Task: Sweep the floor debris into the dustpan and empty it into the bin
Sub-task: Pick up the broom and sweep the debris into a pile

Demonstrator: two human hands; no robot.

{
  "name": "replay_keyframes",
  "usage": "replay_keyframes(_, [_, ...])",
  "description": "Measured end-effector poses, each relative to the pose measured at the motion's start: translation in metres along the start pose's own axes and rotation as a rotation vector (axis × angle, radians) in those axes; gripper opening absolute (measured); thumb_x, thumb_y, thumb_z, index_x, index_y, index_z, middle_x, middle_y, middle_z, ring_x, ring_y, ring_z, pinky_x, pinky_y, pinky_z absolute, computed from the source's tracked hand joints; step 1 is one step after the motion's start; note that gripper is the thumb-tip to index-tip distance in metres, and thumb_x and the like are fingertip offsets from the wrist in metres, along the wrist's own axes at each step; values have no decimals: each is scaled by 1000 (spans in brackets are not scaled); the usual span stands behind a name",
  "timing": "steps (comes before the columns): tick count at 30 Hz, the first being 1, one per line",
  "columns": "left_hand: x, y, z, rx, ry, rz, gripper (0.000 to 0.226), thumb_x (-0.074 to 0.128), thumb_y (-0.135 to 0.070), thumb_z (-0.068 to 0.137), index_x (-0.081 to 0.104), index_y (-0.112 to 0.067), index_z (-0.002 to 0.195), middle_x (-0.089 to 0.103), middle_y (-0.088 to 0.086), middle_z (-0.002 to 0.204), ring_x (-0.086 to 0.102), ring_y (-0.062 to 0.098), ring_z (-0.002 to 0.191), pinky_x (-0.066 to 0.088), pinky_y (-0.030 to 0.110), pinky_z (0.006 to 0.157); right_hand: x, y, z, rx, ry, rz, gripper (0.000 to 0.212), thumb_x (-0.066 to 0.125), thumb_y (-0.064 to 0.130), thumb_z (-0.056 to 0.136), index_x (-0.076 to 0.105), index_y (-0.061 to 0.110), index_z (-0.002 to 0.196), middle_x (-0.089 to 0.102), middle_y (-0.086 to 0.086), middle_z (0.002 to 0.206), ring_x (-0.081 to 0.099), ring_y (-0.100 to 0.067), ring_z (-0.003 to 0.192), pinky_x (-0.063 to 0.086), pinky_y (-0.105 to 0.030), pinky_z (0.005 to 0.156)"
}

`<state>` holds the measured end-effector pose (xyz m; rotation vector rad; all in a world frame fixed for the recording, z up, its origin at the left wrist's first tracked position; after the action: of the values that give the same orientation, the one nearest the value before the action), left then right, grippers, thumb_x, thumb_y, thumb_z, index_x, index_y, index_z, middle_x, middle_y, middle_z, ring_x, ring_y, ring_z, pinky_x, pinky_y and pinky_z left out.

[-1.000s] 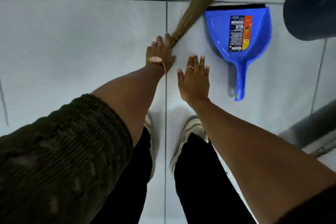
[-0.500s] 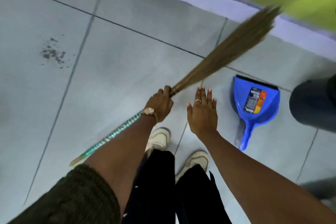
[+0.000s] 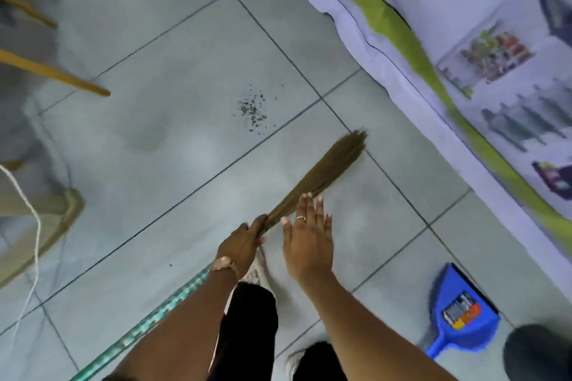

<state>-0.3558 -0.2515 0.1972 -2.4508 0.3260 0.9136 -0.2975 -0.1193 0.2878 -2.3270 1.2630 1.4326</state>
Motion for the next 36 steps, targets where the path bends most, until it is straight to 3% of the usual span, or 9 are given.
replay_keyframes(5, [5,83,-6,-183,-48,2,46,41,-30,98,31,-41,141,58,10,102,61,31,95,48,37,74,61,34,9,33,240,-168,65,24,36,103,-2,5,154,-2,-11,164,-8,-26,152,-1,-45,123])
replay_keyframes(8, [17,109,22,-191,-53,-15,48,42,-21,95,34,-36,139,59,10,105,61,31,98,50,40,80,112,24,23,198,407,-256,70,30,27,101,-10,0,151,-9,-15,163,-13,-28,151,-6,-46,123])
replay_keyframes(11, [31,139,69,-175,-73,-50,52,44,-18,93,34,-37,140,59,13,107,60,33,101,48,42,82,158,25,53,238,460,-329,71,30,25,100,-12,-5,150,-11,-18,162,-14,-30,151,-8,-45,123])
replay_keyframes(18, [40,224,187,-172,-177,-228,47,47,-23,96,43,-42,139,63,17,112,59,38,107,47,44,87,224,33,162,161,411,-388,74,26,35,103,-16,-6,149,-19,-18,160,-19,-30,149,-10,-43,123])
replay_keyframes(27, [-3,299,250,-105,-303,-252,50,56,-11,91,51,-31,136,65,22,104,59,46,99,49,49,87,247,94,260,-37,304,-350,73,28,34,103,-13,-3,150,-17,-16,161,-17,-28,150,-10,-40,123])
replay_keyframes(32, [-36,309,282,-99,-351,-235,51,56,-9,92,49,-31,138,65,20,119,57,45,109,47,50,95,252,117,282,-73,274,-295,72,28,35,104,-13,-2,151,-17,-15,162,-18,-27,150,-7,-41,125])
replay_keyframes(36, [-57,286,294,-130,-390,-261,48,51,-16,95,46,-34,139,64,21,114,57,44,106,48,49,93,239,117,284,-73,267,-280,72,27,35,104,-13,-1,151,-17,-15,162,-17,-27,150,-7,-41,125])
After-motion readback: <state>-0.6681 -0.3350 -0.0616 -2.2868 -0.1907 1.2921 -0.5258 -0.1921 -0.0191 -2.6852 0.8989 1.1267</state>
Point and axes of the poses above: each hand's wrist, its own z-axis towards the middle knuckle, its own x-axis out of the palm, y = z × x, the point moved 10 cm from there along z, towards the middle knuckle
